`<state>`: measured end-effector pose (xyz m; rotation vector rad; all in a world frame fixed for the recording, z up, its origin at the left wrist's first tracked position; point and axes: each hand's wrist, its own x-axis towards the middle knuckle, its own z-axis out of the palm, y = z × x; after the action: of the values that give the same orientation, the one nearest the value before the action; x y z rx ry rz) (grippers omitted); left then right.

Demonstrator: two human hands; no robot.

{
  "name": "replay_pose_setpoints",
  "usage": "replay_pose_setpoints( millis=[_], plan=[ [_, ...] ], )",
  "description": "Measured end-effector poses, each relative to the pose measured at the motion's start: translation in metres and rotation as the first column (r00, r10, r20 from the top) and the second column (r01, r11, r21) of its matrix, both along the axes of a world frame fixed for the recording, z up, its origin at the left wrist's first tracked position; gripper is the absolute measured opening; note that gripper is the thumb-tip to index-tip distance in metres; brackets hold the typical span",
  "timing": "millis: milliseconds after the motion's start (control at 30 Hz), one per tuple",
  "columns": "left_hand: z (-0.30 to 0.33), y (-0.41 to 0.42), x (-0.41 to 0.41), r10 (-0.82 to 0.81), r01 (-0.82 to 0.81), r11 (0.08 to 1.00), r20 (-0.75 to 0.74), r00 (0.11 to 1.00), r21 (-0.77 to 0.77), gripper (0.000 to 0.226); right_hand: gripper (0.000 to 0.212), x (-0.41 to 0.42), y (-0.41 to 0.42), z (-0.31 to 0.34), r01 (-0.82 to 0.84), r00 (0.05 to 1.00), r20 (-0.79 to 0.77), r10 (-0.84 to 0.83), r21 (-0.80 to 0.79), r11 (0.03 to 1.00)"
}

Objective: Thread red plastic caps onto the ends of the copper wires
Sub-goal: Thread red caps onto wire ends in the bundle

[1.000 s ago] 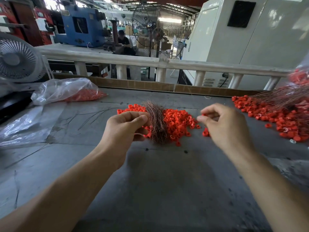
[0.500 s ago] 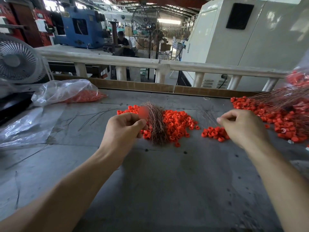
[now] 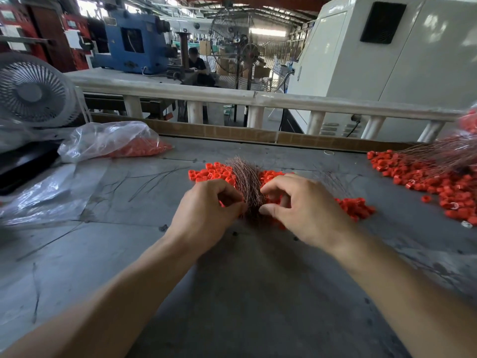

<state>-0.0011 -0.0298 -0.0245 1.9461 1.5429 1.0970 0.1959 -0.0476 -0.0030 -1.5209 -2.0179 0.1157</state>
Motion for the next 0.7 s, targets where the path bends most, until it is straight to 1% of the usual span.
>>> replay_pose_setpoints(
  millis=[67, 200, 267, 433, 600, 700],
  plan=[
    [0.0, 0.0, 0.002, -0.011, 0.011, 1.0, -0.016, 1.0, -0.003, 0.01, 0.024, -0.004, 0.001, -0.004, -0.024, 1.0, 0.021, 0.023, 0.056, 0.998],
    [-0.001, -0.001, 0.003, -0.031, 0.031, 1.0, -0.031, 0.999, -0.003, 0.009, 0.007, -0.009, 0.0, -0.007, -0.066, 0.996, 0.06, 0.059, 0.125, 0.99],
    [-0.001, -0.002, 0.002, -0.036, 0.036, 0.999, -0.027, 0.999, 0.009, 0.009, 0.003, -0.009, -0.002, -0.008, -0.079, 0.996, 0.059, 0.07, 0.162, 0.984],
    [0.001, -0.004, 0.004, -0.067, 0.065, 0.996, 0.03, 0.997, 0.056, 0.011, 0.001, -0.005, -0.009, -0.004, -0.096, 0.995, -0.005, 0.101, 0.293, 0.951],
    [0.006, -0.013, 0.009, -0.195, 0.175, 0.969, 0.102, 0.976, 0.176, 0.017, 0.004, -0.008, -0.017, 0.001, -0.16, 0.984, -0.006, 0.175, 0.378, 0.912],
    [0.008, -0.015, 0.01, -0.227, 0.192, 0.953, 0.13, 0.965, 0.233, 0.018, 0.008, -0.011, -0.018, 0.002, -0.186, 0.969, -0.071, 0.236, 0.415, 0.891]
  ],
)
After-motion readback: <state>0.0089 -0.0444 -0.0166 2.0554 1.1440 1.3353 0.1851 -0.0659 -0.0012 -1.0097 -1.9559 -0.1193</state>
